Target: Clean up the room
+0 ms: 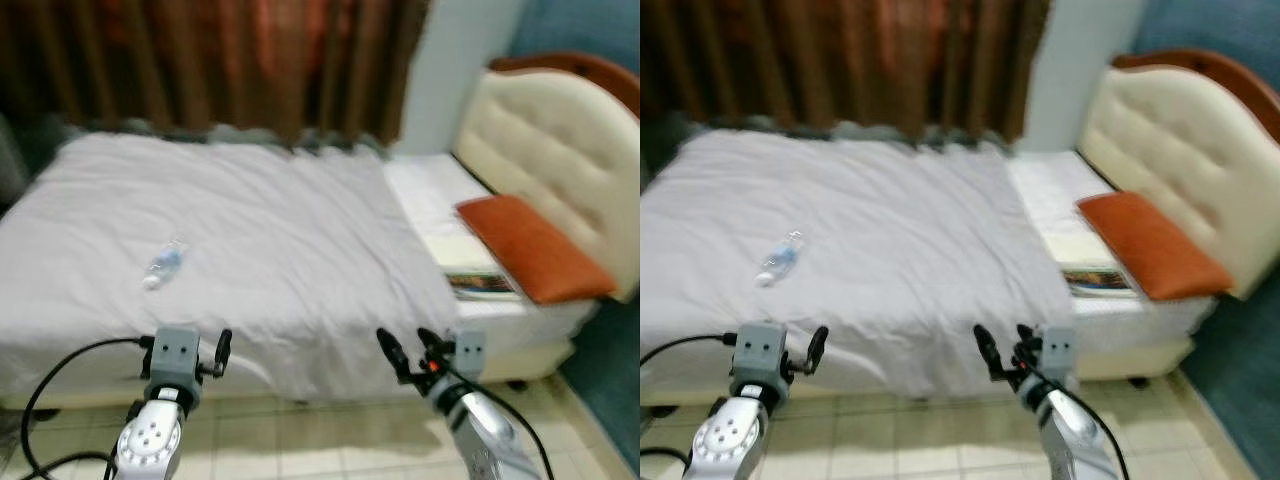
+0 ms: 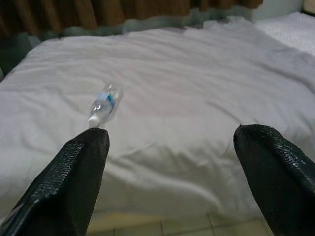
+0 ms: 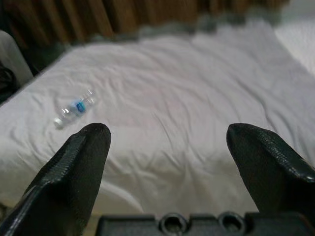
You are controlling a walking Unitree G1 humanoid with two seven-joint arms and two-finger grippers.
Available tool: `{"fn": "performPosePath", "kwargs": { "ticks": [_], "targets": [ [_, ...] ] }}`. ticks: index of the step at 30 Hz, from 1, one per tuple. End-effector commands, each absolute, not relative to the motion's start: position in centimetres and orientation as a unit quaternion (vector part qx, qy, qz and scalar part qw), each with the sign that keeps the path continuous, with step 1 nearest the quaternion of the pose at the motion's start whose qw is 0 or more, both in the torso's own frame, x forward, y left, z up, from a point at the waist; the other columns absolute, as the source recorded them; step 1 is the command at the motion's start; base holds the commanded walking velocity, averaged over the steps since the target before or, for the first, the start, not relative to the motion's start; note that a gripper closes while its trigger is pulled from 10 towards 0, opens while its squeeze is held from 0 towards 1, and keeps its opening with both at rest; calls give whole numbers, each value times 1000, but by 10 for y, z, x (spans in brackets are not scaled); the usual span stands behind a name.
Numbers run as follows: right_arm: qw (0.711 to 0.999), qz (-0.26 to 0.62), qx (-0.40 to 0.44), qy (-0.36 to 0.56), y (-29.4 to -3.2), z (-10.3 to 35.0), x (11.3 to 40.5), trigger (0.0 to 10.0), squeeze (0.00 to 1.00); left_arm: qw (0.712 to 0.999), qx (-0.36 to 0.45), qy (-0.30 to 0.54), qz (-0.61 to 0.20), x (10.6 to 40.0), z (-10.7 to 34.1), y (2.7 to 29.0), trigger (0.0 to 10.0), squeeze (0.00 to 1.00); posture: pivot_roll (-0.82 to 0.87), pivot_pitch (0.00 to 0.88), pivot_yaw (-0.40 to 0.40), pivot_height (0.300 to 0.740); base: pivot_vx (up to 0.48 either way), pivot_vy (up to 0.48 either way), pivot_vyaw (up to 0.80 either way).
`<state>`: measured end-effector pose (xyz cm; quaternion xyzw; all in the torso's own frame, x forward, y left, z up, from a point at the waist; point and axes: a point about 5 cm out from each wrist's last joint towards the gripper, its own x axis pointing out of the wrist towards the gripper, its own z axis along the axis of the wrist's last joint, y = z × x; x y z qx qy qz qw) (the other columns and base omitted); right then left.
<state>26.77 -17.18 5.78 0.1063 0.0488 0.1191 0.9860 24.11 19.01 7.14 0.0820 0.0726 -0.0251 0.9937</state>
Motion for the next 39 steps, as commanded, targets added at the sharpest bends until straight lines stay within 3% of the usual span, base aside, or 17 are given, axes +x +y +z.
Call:
{"fn": "performPosePath", "kwargs": {
  "ticks": [1,4,10,17,30,39],
  "targets": [
    [990,95,81,61,-181,52,254,10000,0,993,79,71,-45,233,73,192,10000,0,153,0,-128,740,0,476,0],
    [990,84,74,86,-184,42,239,10000,0,992,82,82,-48,226,71,201,10000,0,145,0,-120,740,0,474,0],
    [992,74,59,87,-182,42,259,10000,0,990,98,72,-77,250,75,186,10000,0,133,0,-99,740,0,465,284],
    [993,75,55,79,-180,45,261,10000,0,990,88,70,-81,245,77,185,10000,0,132,0,-85,740,106,434,0],
    [989,107,68,77,-172,47,277,10000,0,995,67,63,-38,261,81,179,10000,0,135,0,-95,740,350,0,0],
    [995,62,30,78,-185,41,258,10000,0,995,52,62,-63,260,75,177,10000,0,131,4,-114,740,462,0,-590]
  ]
}}
